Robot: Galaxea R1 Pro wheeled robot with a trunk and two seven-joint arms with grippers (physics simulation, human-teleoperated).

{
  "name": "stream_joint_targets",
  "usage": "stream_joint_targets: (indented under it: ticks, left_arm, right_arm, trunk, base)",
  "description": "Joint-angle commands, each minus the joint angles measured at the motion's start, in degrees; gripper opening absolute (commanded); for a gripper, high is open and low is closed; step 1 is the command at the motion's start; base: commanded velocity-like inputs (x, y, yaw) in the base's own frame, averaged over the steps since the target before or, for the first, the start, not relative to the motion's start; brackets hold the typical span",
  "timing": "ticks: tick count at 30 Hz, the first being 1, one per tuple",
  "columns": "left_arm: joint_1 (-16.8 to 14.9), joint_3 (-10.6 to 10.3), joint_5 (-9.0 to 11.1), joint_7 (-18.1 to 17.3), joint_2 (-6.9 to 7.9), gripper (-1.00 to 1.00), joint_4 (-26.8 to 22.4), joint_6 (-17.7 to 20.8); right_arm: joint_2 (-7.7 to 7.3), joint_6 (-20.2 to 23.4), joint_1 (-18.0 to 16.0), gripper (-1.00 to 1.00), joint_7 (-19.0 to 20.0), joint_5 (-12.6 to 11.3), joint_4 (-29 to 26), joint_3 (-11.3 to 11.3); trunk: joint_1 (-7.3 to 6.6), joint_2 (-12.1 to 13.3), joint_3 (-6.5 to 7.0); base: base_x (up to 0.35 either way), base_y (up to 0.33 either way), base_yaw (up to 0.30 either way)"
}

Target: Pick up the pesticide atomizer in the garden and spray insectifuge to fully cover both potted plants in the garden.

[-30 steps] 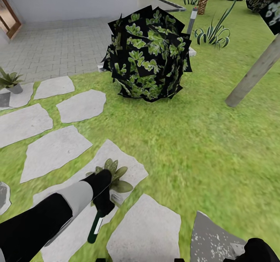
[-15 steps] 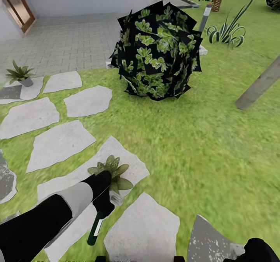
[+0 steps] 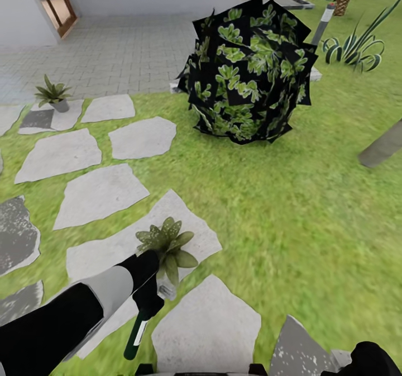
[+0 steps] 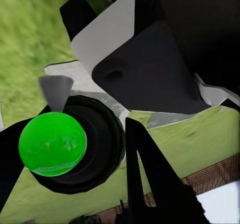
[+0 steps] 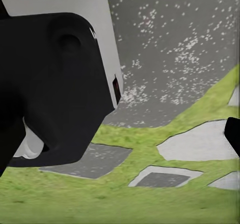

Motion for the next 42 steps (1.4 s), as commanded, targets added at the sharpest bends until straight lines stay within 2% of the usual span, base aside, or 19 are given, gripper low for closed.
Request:
stream_joint_targets:
  ticks: [1, 11, 19, 30, 42]
  left_arm:
    - [0.0, 0.1, -0.6, -0.5, -0.01, -1.0, 0.0, 0.2]
    - [0.0, 0.1, -0.6, -0.5, -0.01, -1.0, 0.0, 0.2]
    - [0.0, 0.3, -0.6, -0.5, -0.01, -1.0, 0.0, 0.2]
    - [0.0, 0.3, -0.6, -0.5, -0.01, -1.0, 0.0, 0.2]
    - [0.1, 0.3, -0.6, -0.5, 0.07, -1.0, 0.0, 0.2]
  right_arm:
    - [0.01, 0.1, 0.0, 1.0, 0.6, 0.5, 0.0, -0.1]
    - [-0.03, 0.1, 0.0, 1.0, 0.5, 0.5, -0.1, -0.1]
    - [-0.06, 0.1, 0.0, 1.0, 0.5, 0.5, 0.0, -0.1]
    - [0.0, 0.1, 0.0, 1.0, 0.5, 0.6, 0.0, 0.0]
    - [-0.03, 0.1, 0.0, 1.0, 0.5, 0.6, 0.0, 0.0]
  trunk:
    - [0.0, 0.0, -0.1]
    - [0.0, 0.0, -0.73]
    - [0.0, 0.0, -1.2]
    - [0.0, 0.0, -1.56]
    - [0.0, 0.0, -2.43]
  base:
    - [0.0, 0.0, 0.22]
    - [0.0, -0.006, 0.22]
    - [0.0, -0.272, 0.21]
    - [0.0, -0.286, 0.084]
    - [0.0, -0.071, 0.186]
